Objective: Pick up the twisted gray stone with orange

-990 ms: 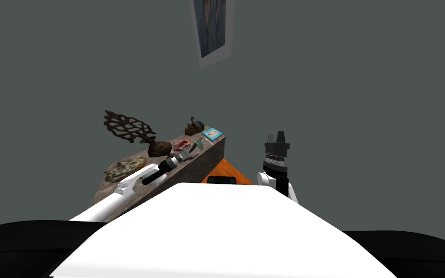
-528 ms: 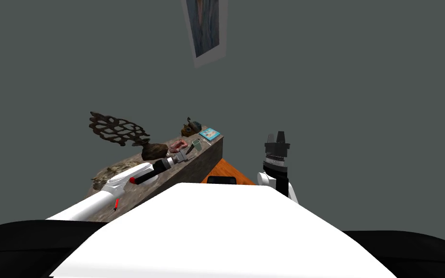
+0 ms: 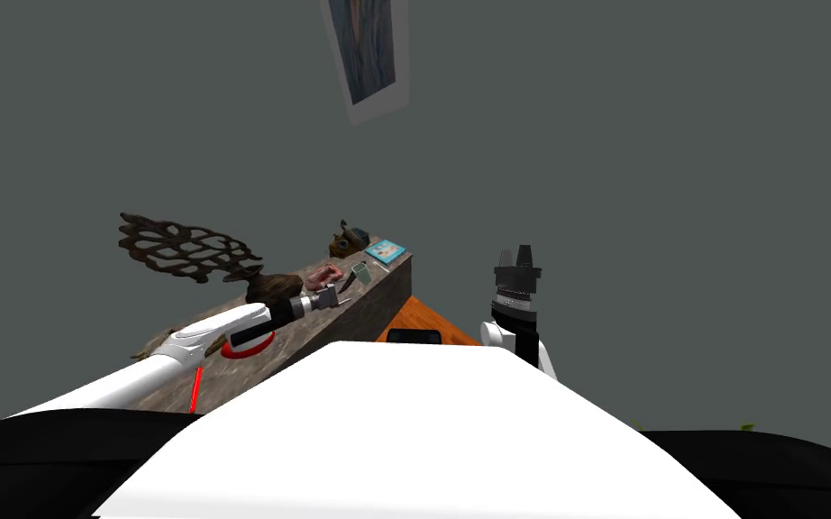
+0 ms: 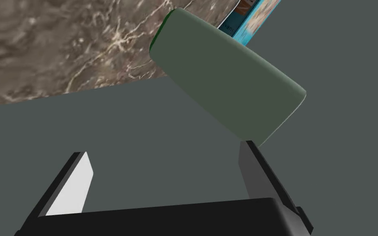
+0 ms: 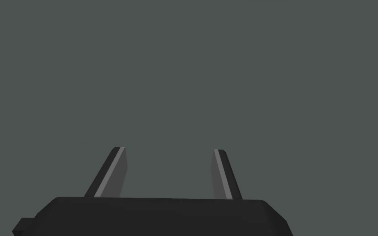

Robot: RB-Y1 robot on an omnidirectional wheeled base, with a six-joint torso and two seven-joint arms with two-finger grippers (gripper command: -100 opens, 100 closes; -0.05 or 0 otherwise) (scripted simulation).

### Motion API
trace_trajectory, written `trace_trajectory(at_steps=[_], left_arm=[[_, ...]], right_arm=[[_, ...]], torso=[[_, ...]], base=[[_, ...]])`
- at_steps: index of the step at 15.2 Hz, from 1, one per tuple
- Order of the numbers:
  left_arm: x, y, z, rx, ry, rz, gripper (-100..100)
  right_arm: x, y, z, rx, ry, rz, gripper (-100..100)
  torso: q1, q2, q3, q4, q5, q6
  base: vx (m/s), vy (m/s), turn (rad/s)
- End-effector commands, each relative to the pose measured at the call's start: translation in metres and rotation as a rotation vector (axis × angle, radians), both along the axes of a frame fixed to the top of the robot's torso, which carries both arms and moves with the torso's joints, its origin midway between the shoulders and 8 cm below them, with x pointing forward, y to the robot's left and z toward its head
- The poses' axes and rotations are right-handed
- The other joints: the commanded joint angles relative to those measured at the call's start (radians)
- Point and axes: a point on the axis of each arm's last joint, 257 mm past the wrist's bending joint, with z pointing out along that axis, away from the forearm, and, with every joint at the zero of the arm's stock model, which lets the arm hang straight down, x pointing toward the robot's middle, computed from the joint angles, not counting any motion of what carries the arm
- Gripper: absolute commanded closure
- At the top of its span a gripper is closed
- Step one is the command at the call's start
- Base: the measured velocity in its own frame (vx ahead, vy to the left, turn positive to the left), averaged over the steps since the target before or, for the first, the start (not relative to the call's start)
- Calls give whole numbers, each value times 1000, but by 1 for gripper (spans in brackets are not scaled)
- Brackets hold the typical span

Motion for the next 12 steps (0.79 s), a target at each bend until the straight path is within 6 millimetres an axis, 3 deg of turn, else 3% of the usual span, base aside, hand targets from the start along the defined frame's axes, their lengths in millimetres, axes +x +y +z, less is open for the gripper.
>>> trace_trajectory(at_steps=[1, 2, 3, 5, 6, 8, 9, 11, 12], left_arm=[[-2, 21, -8, 109, 3, -33, -100], [-2, 21, -8, 119, -4, -40, -100], [-12, 47, -19, 214, 25, -57, -100], [-12, 49, -18, 250, 9, -82, -100], [-23, 75, -27, 341, 42, -102, -100], [-22, 78, -25, 376, 27, -128, -100], [-34, 104, -32, 465, 61, -154, -100], [-34, 106, -31, 494, 48, -178, -100], [-46, 131, -35, 578, 86, -211, -100]], right_arm=[[0, 0, 0, 0, 0, 0, 0], [0, 0, 0, 0, 0, 0, 0], [0, 0, 0, 0, 0, 0, 0], [0, 0, 0, 0, 0, 0, 0], [0, 0, 0, 0, 0, 0, 0], [0, 0, 0, 0, 0, 0, 0], [0, 0, 0, 0, 0, 0, 0], [0, 0, 0, 0, 0, 0, 0], [0, 0, 0, 0, 0, 0, 0]], torso=[[0, 0, 0, 0, 0, 0], [0, 0, 0, 0, 0, 0], [0, 0, 0, 0, 0, -1], [-1, -1, 0, 0, 0, 0], [0, -1, 0, 0, 0, -1], [-1, -1, -1, 0, 0, 0], [-1, -1, -1, 0, 0, -1], [-2, -2, -1, 0, 0, 0], [-1, -1, -1, 0, 0, 0]], base=[[9, -13, -170], [6, -7, -44], [12, -20, -155], [14, -18, -117], [19, -21, -159], [20, -19, -116], [27, -30, -163], [27, -24, -136], [35, -28, -177]])
